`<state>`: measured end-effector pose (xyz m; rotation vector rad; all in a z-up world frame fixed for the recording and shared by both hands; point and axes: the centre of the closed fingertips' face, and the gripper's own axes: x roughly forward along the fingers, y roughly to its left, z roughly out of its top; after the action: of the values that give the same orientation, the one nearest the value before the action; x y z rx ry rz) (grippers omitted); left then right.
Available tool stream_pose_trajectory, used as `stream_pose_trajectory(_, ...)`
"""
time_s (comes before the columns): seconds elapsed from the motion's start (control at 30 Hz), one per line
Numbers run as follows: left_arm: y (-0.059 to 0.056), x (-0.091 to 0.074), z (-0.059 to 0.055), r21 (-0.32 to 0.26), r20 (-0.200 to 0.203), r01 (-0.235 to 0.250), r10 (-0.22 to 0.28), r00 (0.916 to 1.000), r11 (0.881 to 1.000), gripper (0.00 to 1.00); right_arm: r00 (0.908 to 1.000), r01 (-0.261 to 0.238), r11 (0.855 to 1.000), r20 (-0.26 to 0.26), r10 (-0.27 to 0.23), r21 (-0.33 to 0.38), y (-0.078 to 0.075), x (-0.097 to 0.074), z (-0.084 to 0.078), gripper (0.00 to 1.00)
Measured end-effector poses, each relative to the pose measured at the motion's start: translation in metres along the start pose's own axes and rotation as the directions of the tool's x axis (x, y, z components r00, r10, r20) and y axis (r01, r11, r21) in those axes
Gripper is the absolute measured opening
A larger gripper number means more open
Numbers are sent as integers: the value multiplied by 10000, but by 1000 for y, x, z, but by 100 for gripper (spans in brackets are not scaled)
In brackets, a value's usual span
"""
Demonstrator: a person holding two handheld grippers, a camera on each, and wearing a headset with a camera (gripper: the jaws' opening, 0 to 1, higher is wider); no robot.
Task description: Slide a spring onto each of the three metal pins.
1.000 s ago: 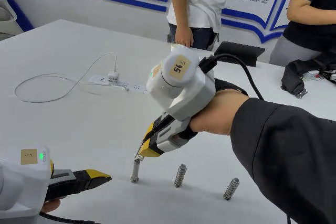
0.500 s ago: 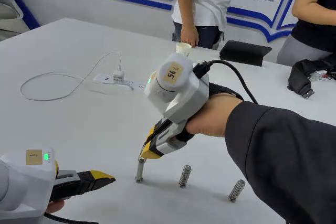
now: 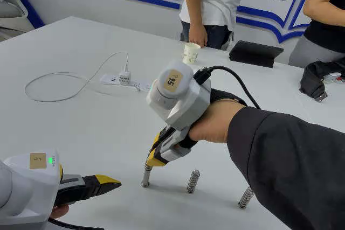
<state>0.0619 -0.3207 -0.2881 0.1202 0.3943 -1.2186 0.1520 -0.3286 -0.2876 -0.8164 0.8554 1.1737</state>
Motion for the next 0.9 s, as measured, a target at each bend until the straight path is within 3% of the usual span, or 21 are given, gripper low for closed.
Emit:
stream_pose_trajectory(0.57, 3, 1, -2, -122, 17, -18, 18, 10000, 9999, 65, 9975, 136, 9994, -701, -113, 330, -1, 24, -18, 12)
stream_pose_trajectory(0.9, 3, 1, -3, -161, 6, -43, 43, 10000, 9999, 65, 9973, 79, 9989, -739, -45, 467, 1, 32, -25, 12)
